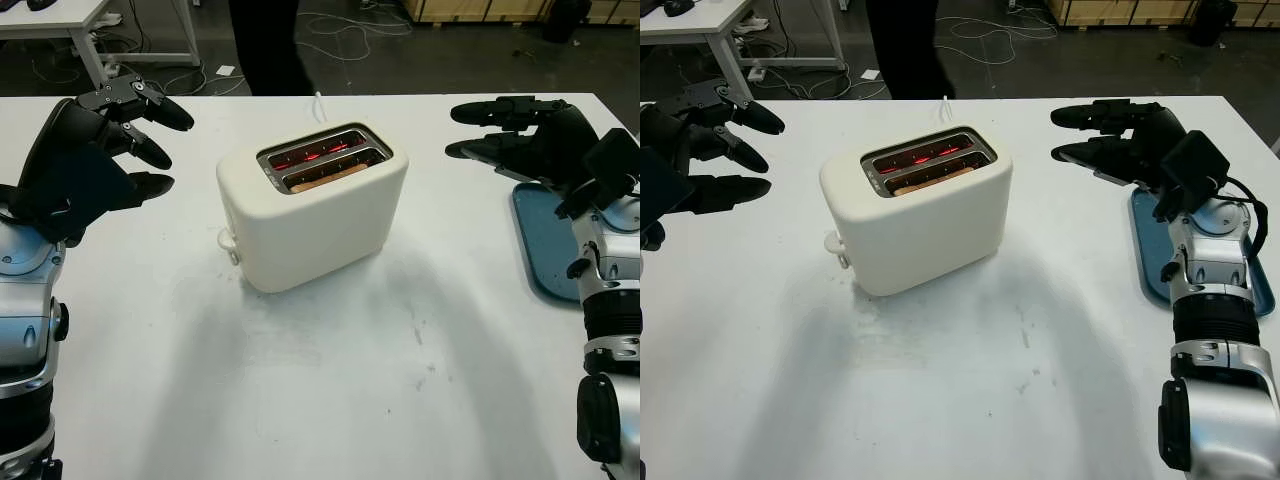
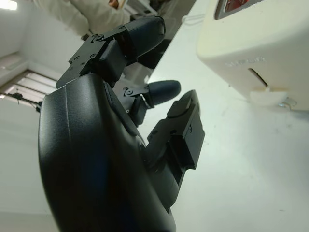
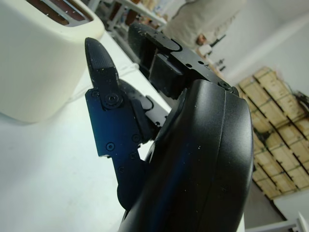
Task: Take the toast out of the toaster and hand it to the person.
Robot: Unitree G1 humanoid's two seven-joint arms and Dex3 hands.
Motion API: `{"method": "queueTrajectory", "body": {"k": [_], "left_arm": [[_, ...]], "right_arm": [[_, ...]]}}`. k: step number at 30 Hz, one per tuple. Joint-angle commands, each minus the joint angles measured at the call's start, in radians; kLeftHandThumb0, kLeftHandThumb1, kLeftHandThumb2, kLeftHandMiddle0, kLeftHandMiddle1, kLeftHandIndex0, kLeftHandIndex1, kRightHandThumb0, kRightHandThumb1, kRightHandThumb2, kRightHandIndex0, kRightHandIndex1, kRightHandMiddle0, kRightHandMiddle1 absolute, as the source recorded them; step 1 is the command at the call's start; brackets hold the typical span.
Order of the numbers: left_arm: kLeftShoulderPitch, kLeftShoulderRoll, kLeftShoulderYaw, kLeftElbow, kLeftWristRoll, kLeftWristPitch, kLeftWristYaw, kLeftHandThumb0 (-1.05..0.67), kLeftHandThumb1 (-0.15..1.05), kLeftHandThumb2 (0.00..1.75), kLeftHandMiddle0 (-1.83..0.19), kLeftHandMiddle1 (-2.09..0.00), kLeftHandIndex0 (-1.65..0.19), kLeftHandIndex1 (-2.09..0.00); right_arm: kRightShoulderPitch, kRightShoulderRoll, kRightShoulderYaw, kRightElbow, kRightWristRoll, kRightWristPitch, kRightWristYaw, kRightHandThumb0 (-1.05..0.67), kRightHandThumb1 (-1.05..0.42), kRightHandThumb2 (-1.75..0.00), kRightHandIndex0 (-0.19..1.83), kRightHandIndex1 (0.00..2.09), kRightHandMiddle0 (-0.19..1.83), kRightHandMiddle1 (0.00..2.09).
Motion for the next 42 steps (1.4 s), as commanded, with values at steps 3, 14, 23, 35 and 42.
{"method": "queueTrajectory", "body": {"k": [3, 14, 23, 35, 42], "left_arm": [[0.012, -0.011, -0.005, -0.021, -0.001, 0.027, 0.008, 0.52, 0.92, 0.17, -0.49, -1.38, -0.43, -1.13], [0.024, -0.019, 0.002, -0.026, -0.004, 0.023, 0.006, 0.53, 0.91, 0.20, -0.44, -1.44, -0.40, -1.17], [0.030, -0.016, 0.000, -0.047, 0.009, 0.054, 0.008, 0.53, 0.92, 0.18, -0.44, -1.43, -0.40, -1.17], [0.040, -0.024, 0.003, -0.050, 0.007, 0.046, 0.019, 0.53, 0.92, 0.19, -0.45, -1.45, -0.40, -1.17], [0.041, -0.021, 0.003, -0.058, 0.005, 0.070, 0.020, 0.49, 0.92, 0.18, -0.45, -1.46, -0.40, -1.17]], "right_arm": [[0.000, -0.012, -0.003, 0.002, -0.001, -0.018, 0.000, -0.46, -0.83, 0.00, 1.08, 0.01, 0.94, 0.01], [0.008, -0.012, -0.002, -0.012, 0.001, -0.011, 0.002, -0.43, -0.84, 0.00, 1.07, 0.00, 0.93, 0.00], [0.011, -0.009, -0.002, -0.022, 0.006, 0.012, 0.001, -0.43, -0.83, 0.00, 1.05, 0.00, 0.94, 0.00], [0.020, -0.010, 0.002, -0.020, -0.002, -0.007, 0.003, -0.46, -0.84, 0.00, 1.04, 0.00, 0.93, 0.00], [0.030, -0.005, 0.003, -0.024, -0.005, -0.011, -0.004, -0.45, -0.84, 0.00, 1.04, 0.00, 0.92, 0.00]]}}
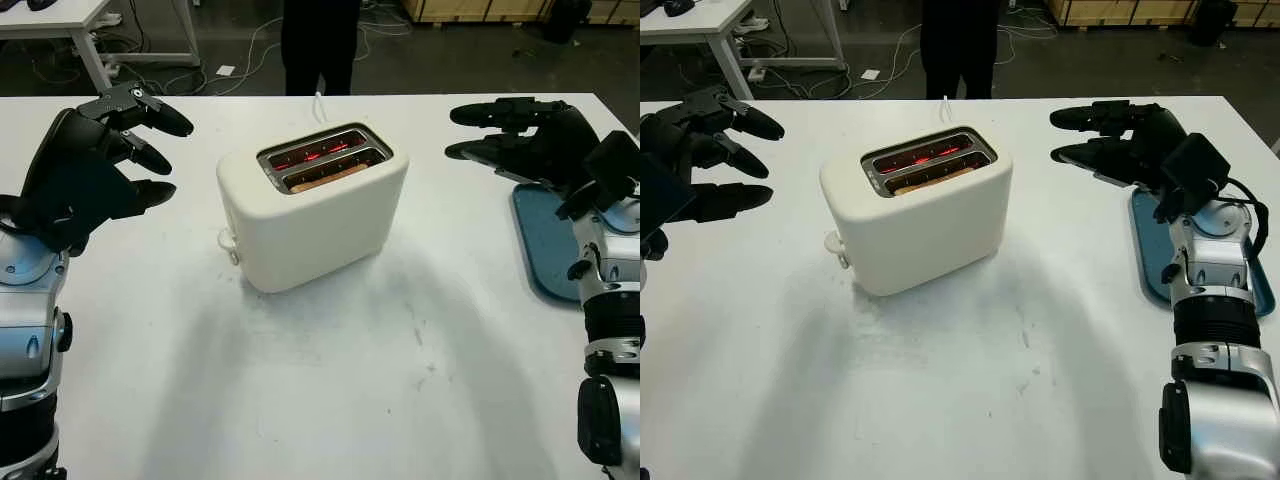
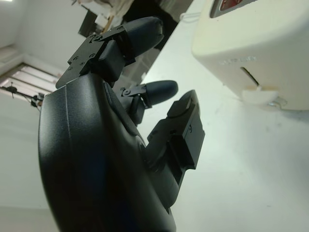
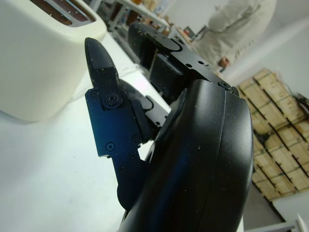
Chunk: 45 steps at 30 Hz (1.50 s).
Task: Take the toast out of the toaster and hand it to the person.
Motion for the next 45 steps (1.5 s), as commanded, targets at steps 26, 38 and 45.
{"method": "queueTrajectory", "body": {"k": [26, 38, 45], "left_arm": [[0.014, -0.020, 0.016, 0.006, -0.032, 0.004, 0.004, 0.48, 0.91, 0.29, -0.36, -1.53, -0.33, -1.25], [0.013, -0.012, 0.013, 0.001, -0.033, 0.014, -0.002, 0.47, 0.92, 0.27, -0.36, -1.53, -0.32, -1.27], [0.013, -0.008, 0.001, -0.006, -0.022, 0.026, 0.002, 0.47, 0.92, 0.27, -0.36, -1.54, -0.31, -1.27]], "right_arm": [[0.016, 0.001, -0.008, 0.046, 0.012, -0.040, 0.002, -0.48, -0.85, 0.00, 1.07, 0.01, 0.94, 0.00], [-0.045, -0.016, -0.009, -0.041, 0.000, -0.040, -0.032, -0.42, -0.79, 0.00, 1.05, 0.00, 0.95, 0.01], [-0.220, -0.042, 0.053, -0.068, -0.062, -0.043, -0.017, -0.50, -0.75, 0.00, 1.06, 0.01, 0.96, 0.01]]}}
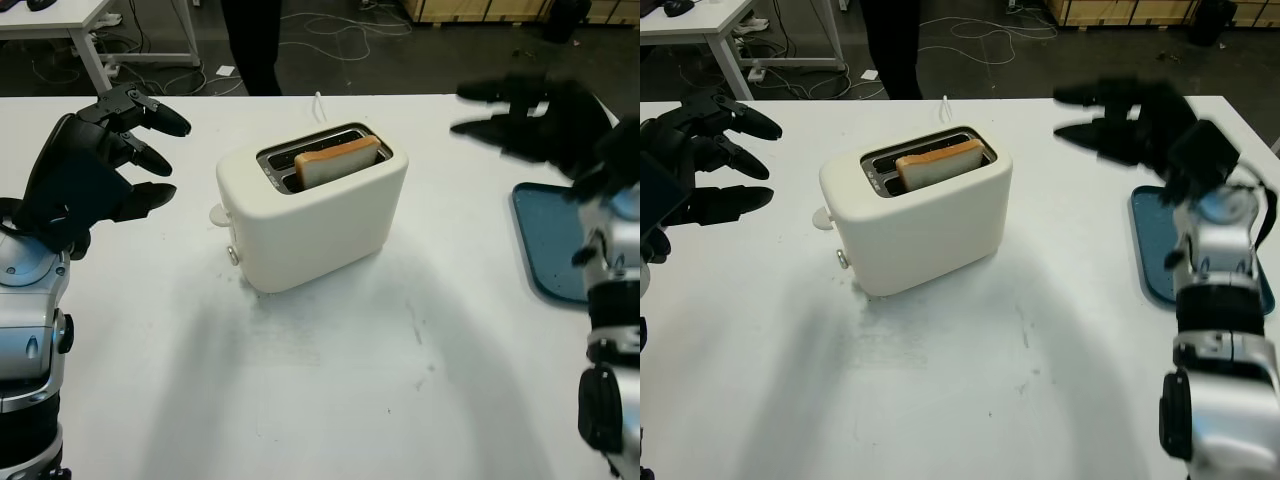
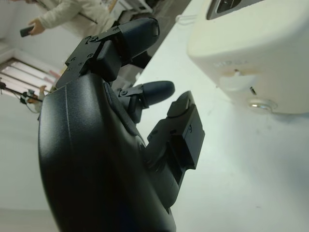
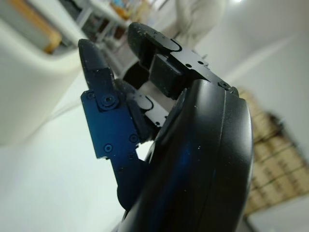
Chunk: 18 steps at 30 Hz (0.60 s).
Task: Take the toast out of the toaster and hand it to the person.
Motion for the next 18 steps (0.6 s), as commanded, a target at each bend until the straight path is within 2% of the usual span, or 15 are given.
{"method": "queueTrajectory", "body": {"k": [1, 4, 10, 15, 18], "left_arm": [[0.008, 0.011, -0.009, -0.011, 0.011, 0.016, 0.003, 0.47, 0.92, 0.28, -0.35, -1.53, -0.30, -1.27], [0.010, 0.010, -0.012, -0.018, 0.014, 0.019, 0.006, 0.47, 0.92, 0.27, -0.35, -1.53, -0.30, -1.26], [0.015, -0.004, -0.004, -0.023, -0.003, 0.014, 0.006, 0.48, 0.92, 0.31, -0.35, -1.57, -0.30, -1.30], [0.021, 0.011, -0.019, -0.051, 0.022, 0.057, 0.010, 0.44, 0.92, 0.29, -0.31, -1.55, -0.26, -1.28], [0.027, -0.006, -0.009, -0.052, 0.007, 0.047, 0.011, 0.46, 0.92, 0.32, -0.31, -1.54, -0.27, -1.28]], "right_arm": [[-0.062, -0.014, 0.029, -0.013, -0.030, -0.021, 0.006, -0.52, -0.74, 0.00, 1.07, 0.01, 0.97, 0.01], [-0.131, -0.003, 0.066, -0.028, -0.064, 0.016, 0.000, -0.59, -0.71, 0.00, 1.10, 0.02, 1.01, 0.02], [-0.214, 0.022, 0.168, -0.025, -0.158, -0.030, 0.004, -0.69, -0.72, -0.01, 1.11, 0.03, 1.01, 0.01], [-0.261, 0.064, 0.236, -0.028, -0.193, 0.000, 0.034, -0.65, -0.68, 0.00, 1.15, 0.05, 1.05, 0.03], [-0.281, 0.080, 0.280, -0.028, -0.242, -0.007, 0.033, -0.62, -0.65, 0.00, 1.15, 0.06, 1.06, 0.03]]}}
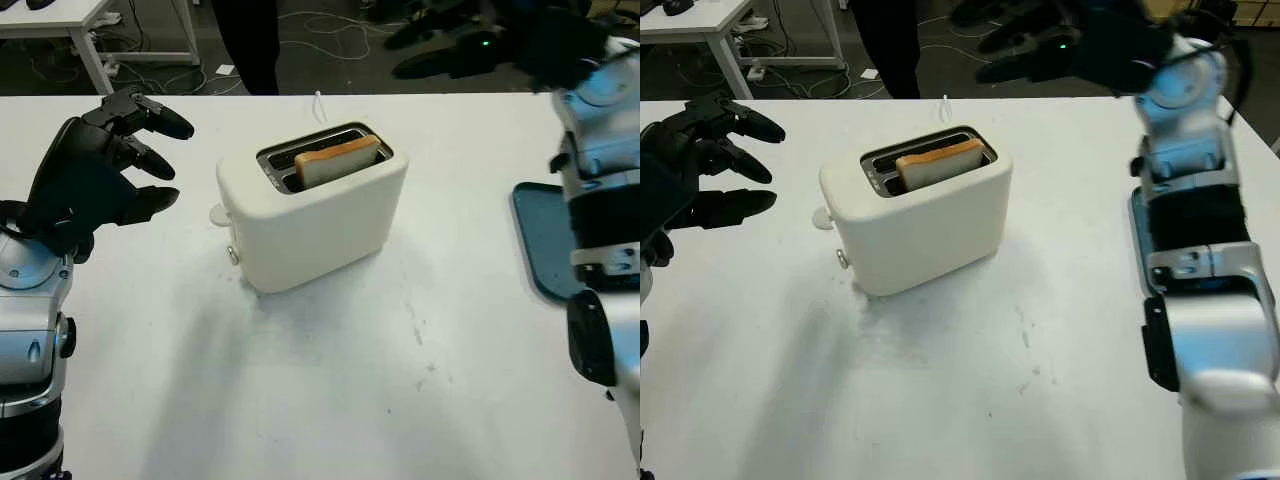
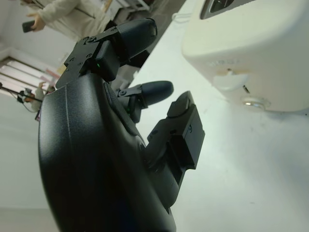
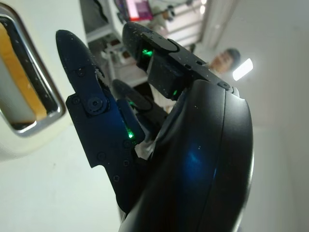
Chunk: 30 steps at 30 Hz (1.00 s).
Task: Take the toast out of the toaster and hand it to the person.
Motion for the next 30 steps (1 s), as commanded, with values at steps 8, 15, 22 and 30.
{"method": "queueTrajectory", "body": {"k": [8, 15, 22, 30], "left_arm": [[0.028, -0.009, -0.004, -0.022, 0.008, 0.009, 0.021, 0.43, 0.92, 0.31, -0.30, -1.54, -0.25, -1.28], [0.034, -0.008, -0.005, -0.020, 0.007, -0.003, 0.024, 0.44, 0.92, 0.33, -0.30, -1.56, -0.25, -1.28], [0.036, -0.013, -0.002, -0.023, 0.005, -0.004, 0.025, 0.45, 0.92, 0.34, -0.29, -1.56, -0.24, -1.28], [0.034, -0.003, -0.006, -0.023, 0.016, -0.002, 0.022, 0.45, 0.92, 0.32, -0.29, -1.56, -0.25, -1.28]], "right_arm": [[-0.062, 0.035, 0.117, 0.016, -0.134, -0.010, 0.015, -0.59, -0.62, 0.00, 1.08, 0.06, 0.99, 0.00], [-0.091, 0.043, 0.156, 0.083, -0.179, -0.038, 0.032, -0.55, -0.60, 0.00, 1.05, 0.06, 0.95, 0.00], [-0.093, 0.031, 0.186, 0.143, -0.254, -0.138, -0.018, -0.57, -0.61, 0.00, 1.04, 0.09, 0.94, 0.00], [-0.100, 0.035, 0.215, 0.197, -0.309, -0.188, -0.041, -0.49, -0.63, -0.01, 0.99, 0.14, 0.93, 0.00]]}}
